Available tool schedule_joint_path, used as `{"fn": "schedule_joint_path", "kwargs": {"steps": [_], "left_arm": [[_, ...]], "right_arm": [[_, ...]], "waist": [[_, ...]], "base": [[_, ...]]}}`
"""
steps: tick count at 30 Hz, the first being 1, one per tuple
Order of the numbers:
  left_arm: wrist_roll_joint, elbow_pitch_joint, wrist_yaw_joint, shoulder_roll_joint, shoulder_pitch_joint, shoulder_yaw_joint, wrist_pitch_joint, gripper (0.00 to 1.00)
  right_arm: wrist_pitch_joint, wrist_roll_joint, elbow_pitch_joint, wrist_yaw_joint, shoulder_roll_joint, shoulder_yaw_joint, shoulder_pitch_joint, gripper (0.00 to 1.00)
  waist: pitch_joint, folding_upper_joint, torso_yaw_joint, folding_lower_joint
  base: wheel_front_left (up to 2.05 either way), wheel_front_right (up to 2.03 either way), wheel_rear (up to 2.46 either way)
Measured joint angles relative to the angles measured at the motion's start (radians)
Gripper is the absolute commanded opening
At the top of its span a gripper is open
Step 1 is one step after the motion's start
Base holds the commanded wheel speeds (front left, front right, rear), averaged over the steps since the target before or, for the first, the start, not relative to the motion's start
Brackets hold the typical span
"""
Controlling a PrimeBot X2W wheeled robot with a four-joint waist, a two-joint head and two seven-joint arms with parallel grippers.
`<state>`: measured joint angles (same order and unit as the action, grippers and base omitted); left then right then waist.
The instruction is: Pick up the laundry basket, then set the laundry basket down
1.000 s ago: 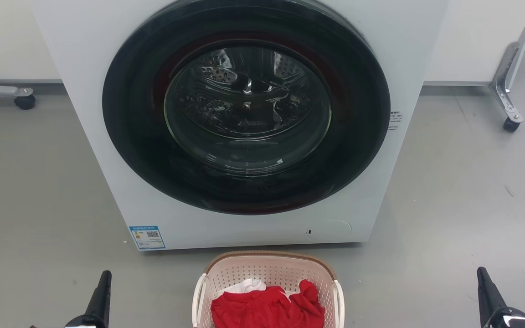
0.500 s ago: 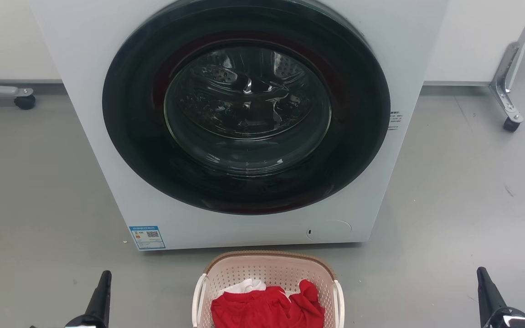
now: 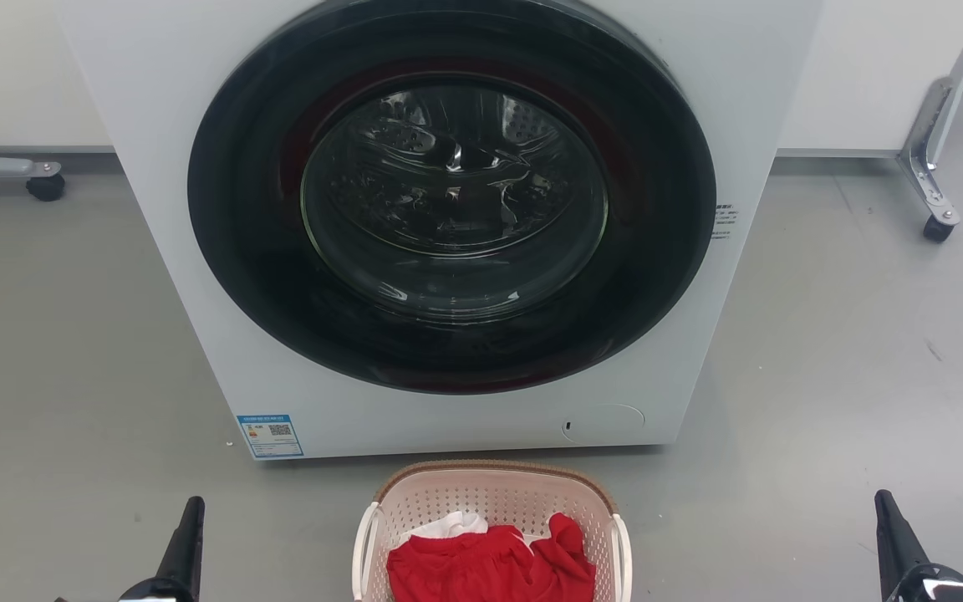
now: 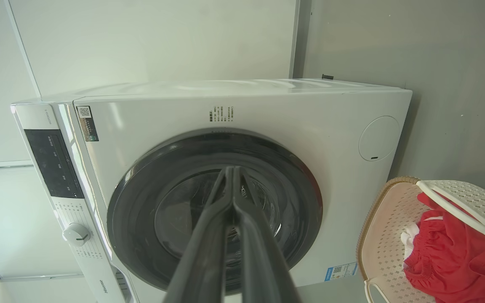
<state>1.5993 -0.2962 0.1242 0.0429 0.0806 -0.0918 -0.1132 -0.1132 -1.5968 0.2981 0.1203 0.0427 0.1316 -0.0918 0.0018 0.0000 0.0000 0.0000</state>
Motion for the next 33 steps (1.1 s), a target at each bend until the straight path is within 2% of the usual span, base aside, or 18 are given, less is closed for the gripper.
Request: {"fn": "schedule_joint_path", "kwargs": {"steps": [33], "left_arm": [[0.0,0.0,0.0,0.0,0.0,0.0,0.0,0.0]], "right_arm": [[0.0,0.0,0.0,0.0,0.0,0.0,0.0,0.0]], "waist": [[0.0,0.0,0.0,0.0]], "base": [[0.0,0.0,0.0]]}}
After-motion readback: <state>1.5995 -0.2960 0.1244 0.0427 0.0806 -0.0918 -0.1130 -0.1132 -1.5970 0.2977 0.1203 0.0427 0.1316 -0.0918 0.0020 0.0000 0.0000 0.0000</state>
